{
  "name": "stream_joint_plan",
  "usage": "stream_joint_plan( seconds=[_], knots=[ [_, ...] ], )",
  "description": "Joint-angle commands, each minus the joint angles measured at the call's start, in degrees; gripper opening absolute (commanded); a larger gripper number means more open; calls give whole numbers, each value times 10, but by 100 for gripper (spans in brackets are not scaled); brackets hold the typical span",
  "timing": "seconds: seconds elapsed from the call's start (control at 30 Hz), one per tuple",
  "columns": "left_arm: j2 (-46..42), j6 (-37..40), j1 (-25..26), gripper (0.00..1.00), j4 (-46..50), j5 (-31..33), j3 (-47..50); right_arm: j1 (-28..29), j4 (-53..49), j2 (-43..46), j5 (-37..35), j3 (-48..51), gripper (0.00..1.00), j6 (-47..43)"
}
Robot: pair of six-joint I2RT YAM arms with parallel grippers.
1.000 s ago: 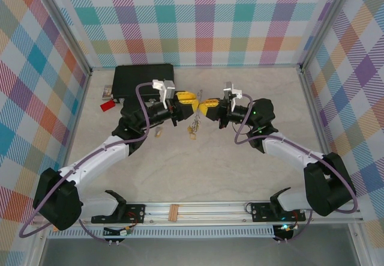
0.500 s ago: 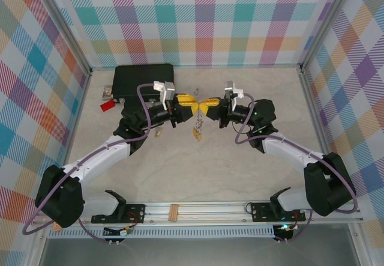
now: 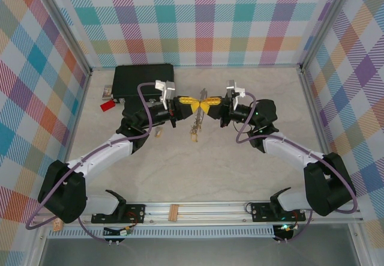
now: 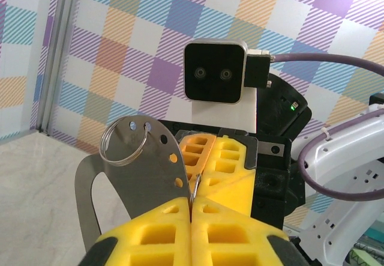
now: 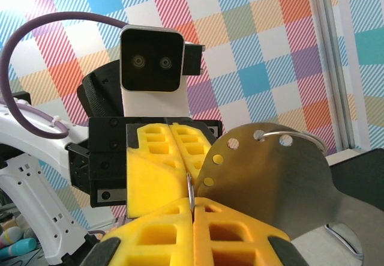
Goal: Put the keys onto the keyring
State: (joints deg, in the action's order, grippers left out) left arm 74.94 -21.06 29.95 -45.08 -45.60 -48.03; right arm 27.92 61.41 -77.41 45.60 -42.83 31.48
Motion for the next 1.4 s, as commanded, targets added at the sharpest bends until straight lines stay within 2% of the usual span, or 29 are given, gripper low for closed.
stream_joint_plan(
  seconds=[0.0, 0.03, 0.07, 0.17, 0.27, 0.37, 0.43, 0.6, 0.9, 1.1, 1.37],
  knots=[
    [-11, 15, -3, 0, 2, -12, -6, 2, 9, 3, 3, 2, 1, -6],
    [-14, 22, -3, 0, 14, -13, -8, 3, -2, 3, 2, 1, 11, -10],
    [-17, 30, -3, 0, 27, -12, -11, 2, -15, 4, 2, 0, 17, -16],
    [-29, 67, -3, 0, 87, -5, -21, 2, -82, 18, 0, -2, 28, -52],
    [-40, 119, -3, 0, 179, 2, -44, 0, -168, 43, -15, 1, 37, -105],
    [-46, 170, -3, 0, 275, 15, -72, 0, -246, 68, -32, 3, 41, -165],
    [-46, 210, -3, 0, 347, 26, -95, 1, -301, 81, -41, 2, 41, -200],
    [-42, 288, -2, 0, 489, 53, -149, -1, -367, 96, -54, 0, 42, -255],
    [-6, 438, 15, 0, 764, 105, -268, 0, -417, 85, -51, -22, 39, -288],
    [18, 491, 33, 0, 849, 135, -309, 0, -413, 57, -5, -54, 35, -281],
    [8, 483, 42, 0, 821, 131, -295, 10, -420, 6, 73, -112, 31, -271]
  ],
)
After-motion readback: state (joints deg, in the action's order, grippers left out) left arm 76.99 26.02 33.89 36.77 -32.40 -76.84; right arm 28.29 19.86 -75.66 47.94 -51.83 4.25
